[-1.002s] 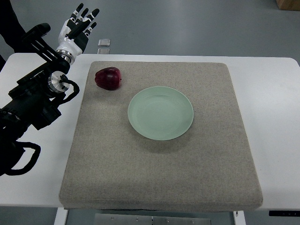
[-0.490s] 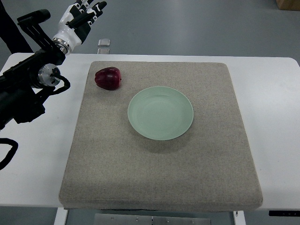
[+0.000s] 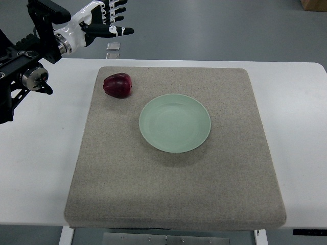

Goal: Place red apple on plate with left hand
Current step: 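Swing the left hand over the red apple, fingers pointing down, then lower the left hand around the red apple and close the fingers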

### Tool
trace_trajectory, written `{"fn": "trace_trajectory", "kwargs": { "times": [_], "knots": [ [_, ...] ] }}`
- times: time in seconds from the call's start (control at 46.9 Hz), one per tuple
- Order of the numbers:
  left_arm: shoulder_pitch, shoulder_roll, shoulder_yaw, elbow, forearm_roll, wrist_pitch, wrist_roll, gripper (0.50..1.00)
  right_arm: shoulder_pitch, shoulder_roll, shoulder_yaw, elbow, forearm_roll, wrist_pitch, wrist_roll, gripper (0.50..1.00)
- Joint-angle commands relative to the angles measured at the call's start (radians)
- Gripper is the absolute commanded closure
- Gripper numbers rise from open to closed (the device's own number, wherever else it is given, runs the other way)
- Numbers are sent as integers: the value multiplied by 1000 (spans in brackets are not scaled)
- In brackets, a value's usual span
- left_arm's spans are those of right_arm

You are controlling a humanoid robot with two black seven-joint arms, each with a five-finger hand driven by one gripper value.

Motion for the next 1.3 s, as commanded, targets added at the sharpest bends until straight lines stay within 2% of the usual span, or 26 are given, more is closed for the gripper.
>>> {"fn": "trace_trajectory", "kwargs": {
  "times": [0.0, 0.213, 0.576, 0.789, 1.279],
  "knots": [
    [0, 11, 8, -32, 111, -2, 2, 514, 0, 0, 0, 0, 0, 0, 0, 536],
    [-33, 37, 144, -52, 352, -3, 6, 516, 0, 0, 0, 0, 0, 0, 0, 536],
    [-154, 52, 365, -44, 435, 12, 8, 523, 0, 0, -1, 0, 0, 0, 0, 536],
    [-143, 45, 376, -38, 539, 51, 8, 523, 0, 0, -1, 0, 0, 0, 0, 536],
    [-134, 43, 379, -33, 725, 66, 6, 534, 0, 0, -1, 0, 0, 0, 0, 536]
  ]
}}
